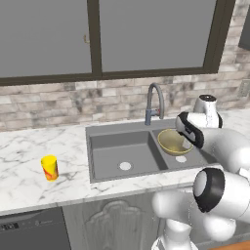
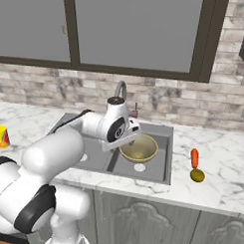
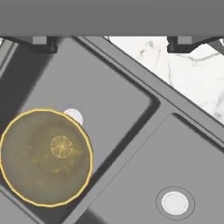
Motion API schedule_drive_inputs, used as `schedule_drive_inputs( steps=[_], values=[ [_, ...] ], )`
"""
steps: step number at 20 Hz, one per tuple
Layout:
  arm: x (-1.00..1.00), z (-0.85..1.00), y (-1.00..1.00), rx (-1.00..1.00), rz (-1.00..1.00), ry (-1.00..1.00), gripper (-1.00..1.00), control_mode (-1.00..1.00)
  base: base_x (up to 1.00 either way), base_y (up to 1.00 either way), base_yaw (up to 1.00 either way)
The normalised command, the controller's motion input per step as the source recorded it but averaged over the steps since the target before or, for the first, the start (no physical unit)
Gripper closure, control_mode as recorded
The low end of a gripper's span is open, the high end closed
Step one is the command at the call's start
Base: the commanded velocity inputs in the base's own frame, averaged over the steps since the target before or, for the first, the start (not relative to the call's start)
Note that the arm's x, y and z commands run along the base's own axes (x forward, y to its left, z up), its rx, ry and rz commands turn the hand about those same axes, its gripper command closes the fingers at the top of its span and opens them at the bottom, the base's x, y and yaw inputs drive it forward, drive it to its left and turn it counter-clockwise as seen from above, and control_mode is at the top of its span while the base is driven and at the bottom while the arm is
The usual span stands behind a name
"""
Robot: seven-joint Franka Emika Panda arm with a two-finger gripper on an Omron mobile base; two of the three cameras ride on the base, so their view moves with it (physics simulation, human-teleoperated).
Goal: Remove the carrot and orange from the sink. Then move the bowl and cup from the counter to the sink for washing.
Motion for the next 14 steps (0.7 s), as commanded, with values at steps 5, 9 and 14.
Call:
schedule_drive_inputs(
  steps=[5, 9, 14],
  values=[
    [-0.29, 0.21, 0.2, 0.0, -0.35, 0.06, -1.0, -1.0, 0.0, 0.0, 0.0],
    [-0.31, 0.14, 0.31, 0.0, -0.34, 0.0, -1.0, -1.0, 0.0, 0.0, 0.0],
    [-0.3, 0.14, 0.35, 0.0, -0.31, 0.0, -1.0, -1.0, 0.0, 0.0, 0.0]
  ],
)
